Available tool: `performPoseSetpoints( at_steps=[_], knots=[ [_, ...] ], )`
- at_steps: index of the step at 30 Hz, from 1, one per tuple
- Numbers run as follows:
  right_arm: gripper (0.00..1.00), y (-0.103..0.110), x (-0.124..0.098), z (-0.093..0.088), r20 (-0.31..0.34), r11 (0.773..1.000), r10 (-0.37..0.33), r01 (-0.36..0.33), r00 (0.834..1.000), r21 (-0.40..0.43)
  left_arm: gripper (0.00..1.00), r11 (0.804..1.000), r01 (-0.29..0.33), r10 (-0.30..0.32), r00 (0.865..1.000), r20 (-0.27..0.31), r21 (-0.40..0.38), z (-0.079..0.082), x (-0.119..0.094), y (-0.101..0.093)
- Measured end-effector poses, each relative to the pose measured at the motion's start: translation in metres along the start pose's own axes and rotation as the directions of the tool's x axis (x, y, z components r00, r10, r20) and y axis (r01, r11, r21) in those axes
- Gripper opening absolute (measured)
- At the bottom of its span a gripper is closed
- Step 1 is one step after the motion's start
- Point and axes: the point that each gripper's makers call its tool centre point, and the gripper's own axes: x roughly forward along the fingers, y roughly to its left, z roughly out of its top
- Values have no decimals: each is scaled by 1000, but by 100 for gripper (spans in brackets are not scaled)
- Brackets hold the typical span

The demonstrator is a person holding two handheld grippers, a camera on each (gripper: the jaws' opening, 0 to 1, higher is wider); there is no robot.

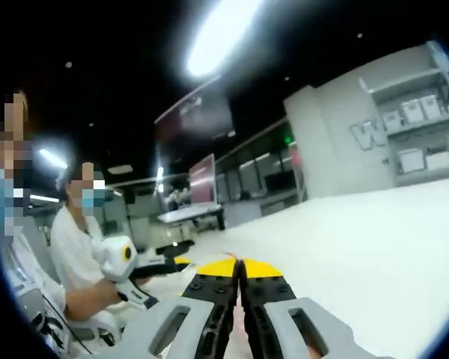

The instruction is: Open the resealable bag by pulling the two sides of the seal apart until the entire bag opening is separated and visibly accessible.

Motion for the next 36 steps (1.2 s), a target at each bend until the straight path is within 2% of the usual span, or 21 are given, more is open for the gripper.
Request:
performPoseSetpoints(
  at_steps=[17, 27, 36],
  knots=[
    [0, -34, 24, 5, -31, 998, -58, 58, 998, -26, 89, 1000, -2, 2, 1000, -11, -12, -5, 1, 3],
    [0, -56, 42, 4, -52, 996, -91, 91, 994, -9, 89, 1000, -11, 11, 1000, -1, -14, -2, 0, 7],
    [0, -79, 54, 12, -55, 992, -127, 129, 990, 17, 89, 1000, -11, 11, 1000, 4, -16, -1, -1, 7]
  ],
)
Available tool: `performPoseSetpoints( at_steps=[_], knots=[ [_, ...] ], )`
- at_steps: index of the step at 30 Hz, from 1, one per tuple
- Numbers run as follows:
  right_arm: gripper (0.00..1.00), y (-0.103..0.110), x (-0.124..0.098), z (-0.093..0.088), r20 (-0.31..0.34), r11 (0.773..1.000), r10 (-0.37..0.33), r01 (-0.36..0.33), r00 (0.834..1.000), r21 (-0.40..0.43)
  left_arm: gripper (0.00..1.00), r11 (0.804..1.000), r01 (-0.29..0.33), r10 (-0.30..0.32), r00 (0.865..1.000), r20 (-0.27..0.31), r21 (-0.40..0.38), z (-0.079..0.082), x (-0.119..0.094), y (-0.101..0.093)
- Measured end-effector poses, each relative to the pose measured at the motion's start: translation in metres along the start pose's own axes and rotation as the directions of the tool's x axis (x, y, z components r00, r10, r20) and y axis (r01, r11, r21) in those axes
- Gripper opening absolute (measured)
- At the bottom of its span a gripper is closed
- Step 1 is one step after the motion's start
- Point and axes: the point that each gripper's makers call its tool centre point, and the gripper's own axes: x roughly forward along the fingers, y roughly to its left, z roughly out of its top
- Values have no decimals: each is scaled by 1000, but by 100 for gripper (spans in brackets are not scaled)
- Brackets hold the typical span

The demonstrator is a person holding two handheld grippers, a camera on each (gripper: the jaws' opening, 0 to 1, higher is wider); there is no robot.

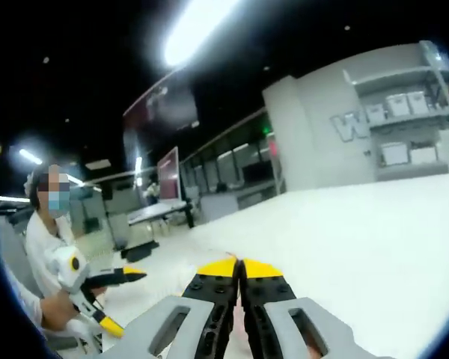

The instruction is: Open the resealable bag by pulling the two sides of the seal apart until the entire bag opening is separated and visibly accessible.

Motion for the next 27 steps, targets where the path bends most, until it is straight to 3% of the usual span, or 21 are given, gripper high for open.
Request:
performPoseSetpoints(
  at_steps=[27],
  knots=[
    [0, -55, 49, 11, -31, 996, -94, 94, 995, -4, 89, 1000, -5, 5, 1000, 12, -9, 6, -2, 4]
  ],
)
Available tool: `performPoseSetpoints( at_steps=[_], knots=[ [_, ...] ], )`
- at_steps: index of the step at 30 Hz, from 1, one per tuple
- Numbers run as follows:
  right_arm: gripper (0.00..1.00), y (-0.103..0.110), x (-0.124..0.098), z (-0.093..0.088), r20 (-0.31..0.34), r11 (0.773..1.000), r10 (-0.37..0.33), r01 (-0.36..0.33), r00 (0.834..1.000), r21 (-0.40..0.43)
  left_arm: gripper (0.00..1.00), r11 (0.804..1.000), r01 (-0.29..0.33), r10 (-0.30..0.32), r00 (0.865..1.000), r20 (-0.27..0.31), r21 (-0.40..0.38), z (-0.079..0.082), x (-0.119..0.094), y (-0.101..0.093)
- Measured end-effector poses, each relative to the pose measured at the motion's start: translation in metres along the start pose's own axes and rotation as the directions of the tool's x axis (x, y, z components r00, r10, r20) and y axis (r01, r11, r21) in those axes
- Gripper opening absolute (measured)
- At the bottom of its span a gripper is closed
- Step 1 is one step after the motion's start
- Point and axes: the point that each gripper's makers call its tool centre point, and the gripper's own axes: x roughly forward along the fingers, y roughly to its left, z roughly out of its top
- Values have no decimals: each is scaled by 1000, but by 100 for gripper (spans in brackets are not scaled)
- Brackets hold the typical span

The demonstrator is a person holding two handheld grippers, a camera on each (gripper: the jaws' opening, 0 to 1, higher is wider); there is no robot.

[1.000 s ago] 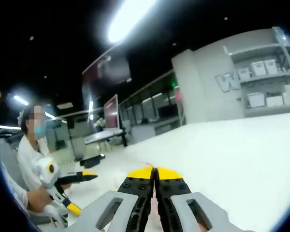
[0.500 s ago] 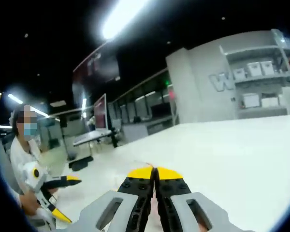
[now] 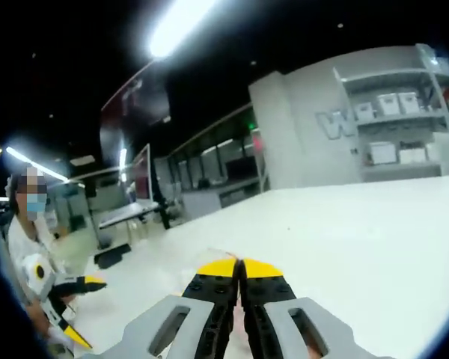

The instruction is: Open the resealable bag by pulling the two sides of the seal apart until the entire bag opening is separated and visibly accessible.

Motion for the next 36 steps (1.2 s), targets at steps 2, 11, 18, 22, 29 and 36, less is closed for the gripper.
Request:
performPoseSetpoints(
  at_steps=[2, 11, 18, 22, 29, 36],
  knots=[
    [0, -3, 3, 0, -1, 1000, -3, 3, 1000, 1, 89, 1000, -2, 2, 1000, 4, 4, 2, -1, 1],
    [0, -21, 25, 7, -11, 999, -38, 38, 999, -16, 89, 1000, -10, 10, 1000, -19, 2, -3, 0, 6],
    [0, -38, 42, 13, -19, 997, -76, 76, 997, -28, 89, 1000, -13, 13, 1000, -23, -5, -4, -1, 11],
    [0, -44, 50, 18, -16, 995, -92, 91, 996, -29, 88, 1000, -14, 14, 1000, -25, -24, -4, -3, 16],
    [0, -51, 58, 24, -12, 994, -103, 102, 995, -32, 88, 999, -18, 16, 999, -39, -33, -2, 2, 17],
    [0, -62, 62, 25, -20, 994, -112, 112, 994, -14, 88, 999, 4, -6, 998, -57, -38, 7, 12, 8]
  ],
)
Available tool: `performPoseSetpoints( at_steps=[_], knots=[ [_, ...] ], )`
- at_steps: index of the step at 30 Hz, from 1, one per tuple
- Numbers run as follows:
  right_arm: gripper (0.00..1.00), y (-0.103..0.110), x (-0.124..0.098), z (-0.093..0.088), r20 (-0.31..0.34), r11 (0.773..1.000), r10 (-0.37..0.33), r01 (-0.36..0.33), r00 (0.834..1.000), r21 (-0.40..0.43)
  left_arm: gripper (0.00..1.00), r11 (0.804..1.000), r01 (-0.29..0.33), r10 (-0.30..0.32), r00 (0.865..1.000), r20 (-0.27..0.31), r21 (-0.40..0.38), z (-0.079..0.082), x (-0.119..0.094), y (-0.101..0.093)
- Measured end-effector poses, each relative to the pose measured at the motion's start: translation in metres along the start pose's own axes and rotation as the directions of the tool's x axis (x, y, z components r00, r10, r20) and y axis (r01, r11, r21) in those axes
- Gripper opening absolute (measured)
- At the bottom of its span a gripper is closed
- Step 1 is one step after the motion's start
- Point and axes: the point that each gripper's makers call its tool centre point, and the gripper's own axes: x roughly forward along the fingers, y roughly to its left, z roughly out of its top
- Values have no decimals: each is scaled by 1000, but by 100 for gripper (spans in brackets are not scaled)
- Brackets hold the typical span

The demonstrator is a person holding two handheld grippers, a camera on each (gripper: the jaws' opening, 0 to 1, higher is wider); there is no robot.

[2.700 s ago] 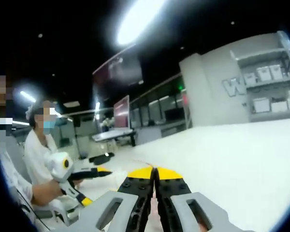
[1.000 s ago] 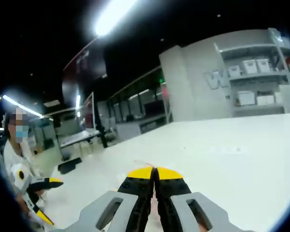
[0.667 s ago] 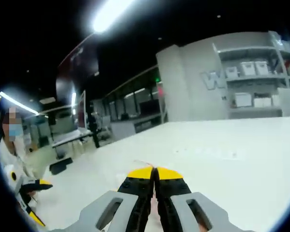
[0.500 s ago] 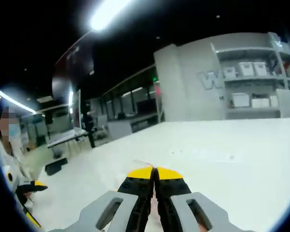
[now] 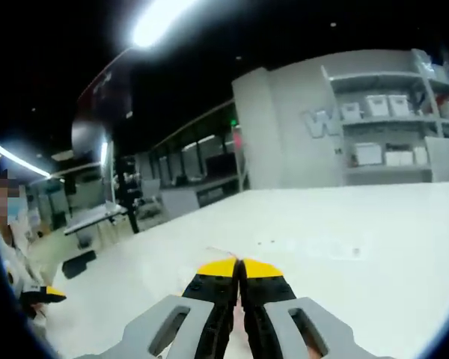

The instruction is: Open the resealable bag by pulling the two sides of the seal apart until the entire bag opening is separated and visibly accessible.

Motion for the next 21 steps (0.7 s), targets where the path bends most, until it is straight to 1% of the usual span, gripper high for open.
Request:
performPoseSetpoints(
  at_steps=[5, 8, 12, 17, 21],
  knots=[
    [0, -4, 3, -1, -8, 1000, -5, 5, 1000, 12, 88, 1000, 7, -7, 1000, -11, -8, 5, 5, -3],
    [0, -7, 7, -1, -15, 1000, -8, 9, 1000, 10, 88, 1000, 14, -14, 999, -29, -15, 5, 8, -5],
    [0, -9, 9, 0, -16, 1000, -9, 9, 1000, 17, 88, 999, 25, -27, 999, -40, -40, 4, 12, -7],
    [0, -13, 13, 8, -11, 1000, -12, 12, 1000, 5, 88, 998, 23, -26, 999, -38, -63, 4, 13, -7],
    [0, -15, 18, 13, -14, 1000, -15, 15, 1000, -7, 88, 996, 21, -25, 999, -46, -82, 1, 16, -6]
  ],
)
